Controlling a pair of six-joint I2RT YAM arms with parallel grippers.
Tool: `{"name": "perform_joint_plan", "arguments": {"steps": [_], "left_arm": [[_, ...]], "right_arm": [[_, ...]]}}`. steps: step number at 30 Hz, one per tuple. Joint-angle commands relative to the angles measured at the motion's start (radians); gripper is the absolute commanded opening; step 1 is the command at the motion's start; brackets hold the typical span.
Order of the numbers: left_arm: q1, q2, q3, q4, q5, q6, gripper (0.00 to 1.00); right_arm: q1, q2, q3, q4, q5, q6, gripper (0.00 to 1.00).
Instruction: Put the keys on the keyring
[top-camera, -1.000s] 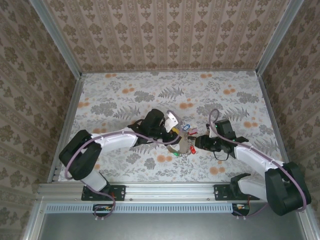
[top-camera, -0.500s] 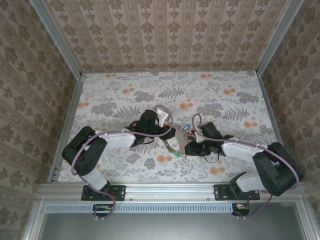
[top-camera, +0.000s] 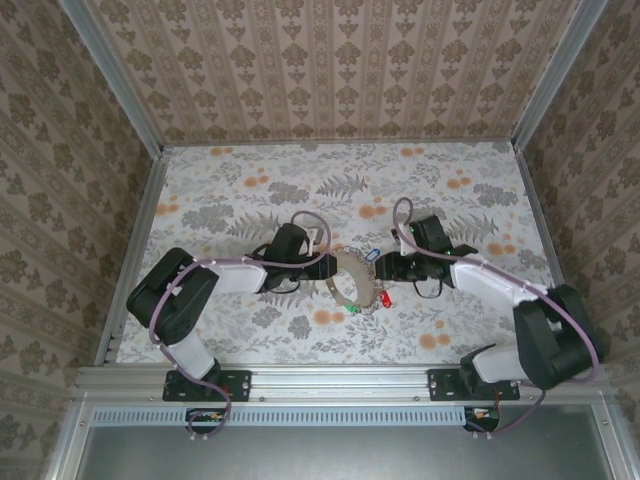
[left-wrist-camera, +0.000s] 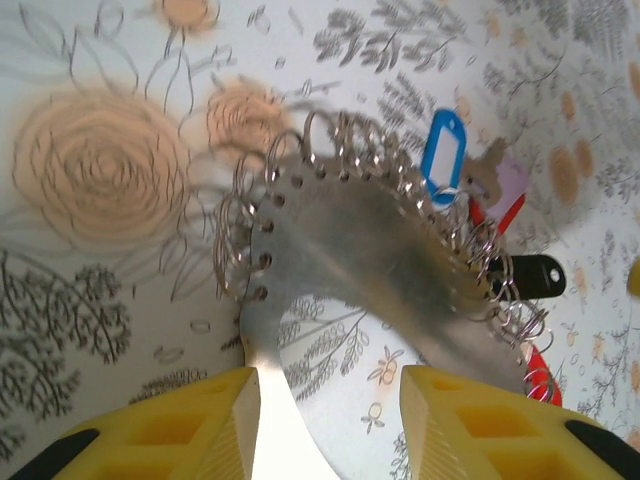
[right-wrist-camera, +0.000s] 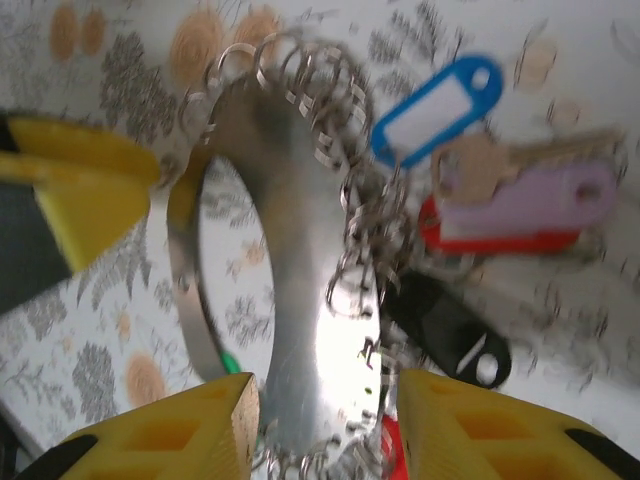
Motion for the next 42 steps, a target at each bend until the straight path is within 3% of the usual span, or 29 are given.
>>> {"name": "perform_joint_plan", "arguments": {"steps": [1, 7, 10, 17, 20, 26, 32, 42], "left_arm": [[-0.013, -0.034, -0.012, -0.073, -0.058, -0.067, 0.42], [-0.029, 0.002, 0.002, -0.074, -0.042, -0.093, 0.43], [-0.037, 0.028, 0.012, -0.049, -0.03, -0.109, 0.43], [-0.035, 0.086, 0.015, 0.023, -0.021, -0.142, 0.41], [-0.033, 0.117, 0.031, 0.039, -0.001, -0.143, 0.4], [-0.021, 0.174, 0.048, 0.105, 0.031, -0.169, 0.4], [-0.017, 0.207, 0.072, 0.13, 0.048, -0.179, 0.4], [-0.016, 0.111, 0.036, 0.113, -0.006, -0.163, 0.41]], "right_arm": [[-0.005, 0.102, 0.082, -0.052, -0.009, -0.082, 0.42], [-0.011, 0.223, 0.209, -0.05, -0.039, -0.153, 0.42], [-0.011, 0.325, 0.315, -0.161, -0.022, -0.194, 0.42], [-0.012, 0.423, 0.372, -0.208, -0.045, -0.24, 0.42], [-0.012, 0.438, 0.37, -0.23, -0.111, -0.273, 0.41], [-0.009, 0.445, 0.343, -0.262, -0.118, -0.237, 0.39], [-0.005, 0.459, 0.278, -0.175, -0.195, -0.191, 0.38], [-0.014, 0.474, 0.225, -0.032, -0.202, -0.121, 0.2]]}}
